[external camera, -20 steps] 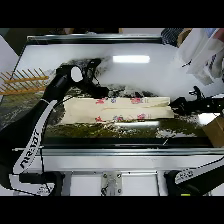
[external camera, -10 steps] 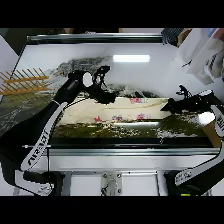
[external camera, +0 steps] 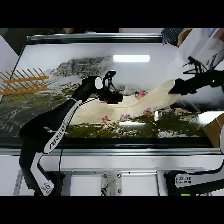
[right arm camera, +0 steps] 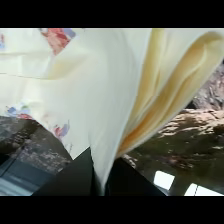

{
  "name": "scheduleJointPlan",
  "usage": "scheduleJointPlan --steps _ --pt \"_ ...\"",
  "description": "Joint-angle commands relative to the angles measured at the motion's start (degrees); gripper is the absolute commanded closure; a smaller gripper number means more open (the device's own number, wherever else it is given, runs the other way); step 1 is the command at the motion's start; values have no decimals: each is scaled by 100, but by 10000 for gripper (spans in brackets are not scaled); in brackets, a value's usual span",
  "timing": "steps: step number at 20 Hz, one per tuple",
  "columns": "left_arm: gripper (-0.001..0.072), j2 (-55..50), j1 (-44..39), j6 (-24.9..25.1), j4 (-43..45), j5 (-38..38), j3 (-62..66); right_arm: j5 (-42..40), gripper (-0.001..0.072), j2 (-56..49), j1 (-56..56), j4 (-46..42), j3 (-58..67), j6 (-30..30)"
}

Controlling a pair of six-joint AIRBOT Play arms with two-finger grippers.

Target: Fold the clothes and pants, and hang the long-sleeved shirts on hangers.

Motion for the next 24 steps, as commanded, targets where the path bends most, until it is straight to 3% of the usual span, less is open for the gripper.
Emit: scheduleJointPlan --steps 1,14,24 --pt "698 -717 -184 0 -146 -125 695 315 704 496 588 -245 660 632" --pt "698 -1119 -291 -4 -146 -317 1075 361 704 647 1978 -247 1410 1445" --pt "699 299 1154 66 505 -588 1075 -116 704 479 2953 -243 1408 2651"
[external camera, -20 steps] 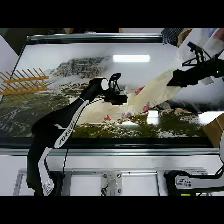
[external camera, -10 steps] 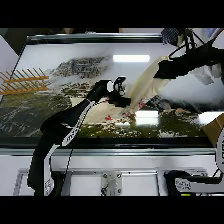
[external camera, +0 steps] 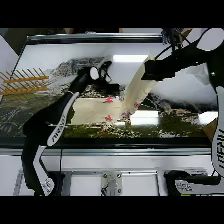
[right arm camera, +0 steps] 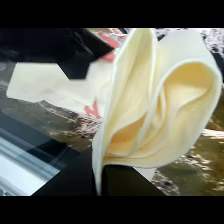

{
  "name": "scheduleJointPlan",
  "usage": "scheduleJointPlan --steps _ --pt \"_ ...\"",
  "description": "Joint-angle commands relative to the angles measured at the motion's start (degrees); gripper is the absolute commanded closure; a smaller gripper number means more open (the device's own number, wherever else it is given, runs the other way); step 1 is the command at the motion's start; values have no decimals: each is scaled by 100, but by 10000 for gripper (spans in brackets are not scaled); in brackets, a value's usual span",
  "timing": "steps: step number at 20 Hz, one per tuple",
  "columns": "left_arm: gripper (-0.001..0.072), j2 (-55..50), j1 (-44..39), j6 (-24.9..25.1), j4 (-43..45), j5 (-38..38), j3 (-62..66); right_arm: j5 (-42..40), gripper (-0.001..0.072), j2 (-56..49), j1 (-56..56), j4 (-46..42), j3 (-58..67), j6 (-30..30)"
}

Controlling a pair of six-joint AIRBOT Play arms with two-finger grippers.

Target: Fold the clothes and pants, and hang the long-sleeved shirts on hangers.

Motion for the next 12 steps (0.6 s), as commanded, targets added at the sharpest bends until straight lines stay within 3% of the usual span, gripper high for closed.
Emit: scheduleJointPlan --steps 1,6,12 --pt "698 656 699 61 337 -168 7 -273 704 -192 546 2 4 588" --pt "698 1515 1655 223 459 -459 4 -1174 704 -828 1611 79 4 1126" --pt "699 2264 2476 358 457 -846 4 -2697 704 -1821 2564 750 4 1252"
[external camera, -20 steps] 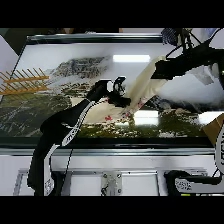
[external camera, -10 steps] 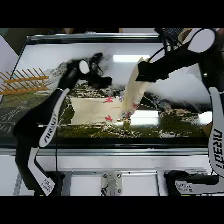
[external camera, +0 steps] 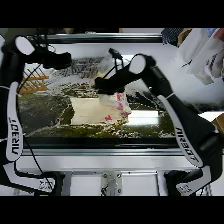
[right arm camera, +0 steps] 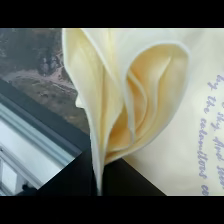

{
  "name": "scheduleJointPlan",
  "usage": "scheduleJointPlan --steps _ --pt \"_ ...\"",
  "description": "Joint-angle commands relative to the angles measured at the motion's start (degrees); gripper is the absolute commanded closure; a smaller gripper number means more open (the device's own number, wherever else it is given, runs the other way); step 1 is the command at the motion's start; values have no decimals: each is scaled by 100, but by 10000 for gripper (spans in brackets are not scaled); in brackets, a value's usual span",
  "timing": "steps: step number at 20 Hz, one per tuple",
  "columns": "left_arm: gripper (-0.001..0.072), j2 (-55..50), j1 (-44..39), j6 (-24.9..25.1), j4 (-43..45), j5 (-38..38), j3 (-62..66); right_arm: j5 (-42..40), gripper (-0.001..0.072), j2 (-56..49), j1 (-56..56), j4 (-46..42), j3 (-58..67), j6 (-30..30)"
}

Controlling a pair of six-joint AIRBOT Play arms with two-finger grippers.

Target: Fold the clothes and pants, and hang the long-sleeved shirts on hangers.

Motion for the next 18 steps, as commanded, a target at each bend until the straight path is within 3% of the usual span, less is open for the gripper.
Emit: scheduleJointPlan --steps 1,8,9,11,12,15,18 --pt "698 424 455 61 26 -227 2 -1025 704 -621 542 363 7 118" --pt "698 758 636 105 22 -258 2 -2103 689 -1534 1027 833 9 -140" --pt "698 765 636 103 13 -275 2 -2282 610 -1611 1084 966 9 -269" --pt "698 765 629 103 11 -323 2 -2680 178 -1700 1207 1364 7 -590" --pt "698 767 629 103 11 -328 2 -2859 103 -1703 1241 1687 9 -938" --pt "698 824 629 103 15 -369 0 -3034 107 -1480 1115 2295 4 -1792" --pt "698 1172 623 105 15 -219 -389 -2726 107 -881 616 1617 -138 -2033"
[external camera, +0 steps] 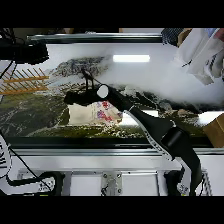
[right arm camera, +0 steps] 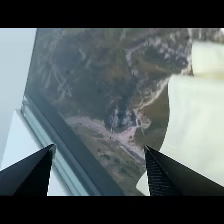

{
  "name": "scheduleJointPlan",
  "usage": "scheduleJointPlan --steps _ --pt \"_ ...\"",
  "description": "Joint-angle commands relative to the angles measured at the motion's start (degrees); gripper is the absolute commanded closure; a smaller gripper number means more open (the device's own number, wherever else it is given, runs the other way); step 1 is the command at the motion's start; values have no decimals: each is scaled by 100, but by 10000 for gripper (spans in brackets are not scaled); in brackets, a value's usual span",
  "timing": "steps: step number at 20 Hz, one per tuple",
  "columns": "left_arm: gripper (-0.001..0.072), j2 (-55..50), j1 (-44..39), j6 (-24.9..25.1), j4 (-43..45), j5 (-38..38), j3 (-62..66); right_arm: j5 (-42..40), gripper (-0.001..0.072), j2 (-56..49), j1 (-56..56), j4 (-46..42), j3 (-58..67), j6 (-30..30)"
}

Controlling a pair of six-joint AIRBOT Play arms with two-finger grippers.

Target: Fold the clothes and pants, and hang the long-sleeved shirts on hangers.

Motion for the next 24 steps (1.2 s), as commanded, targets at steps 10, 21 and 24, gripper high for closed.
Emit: scheduleJointPlan --steps 10,21,24 --pt "698 2184 -988 -15 -44 1617 -4234 1878 -8 2323 -3480 -1646 -3663 -313" --pt "698 2017 -2205 -433 -42 1735 -4680 1864 -6 616 -3147 1447 -3705 -2041" --pt "698 1941 -2291 -470 -42 1735 -4680 1665 -6 490 -2796 1582 -3703 -2129"
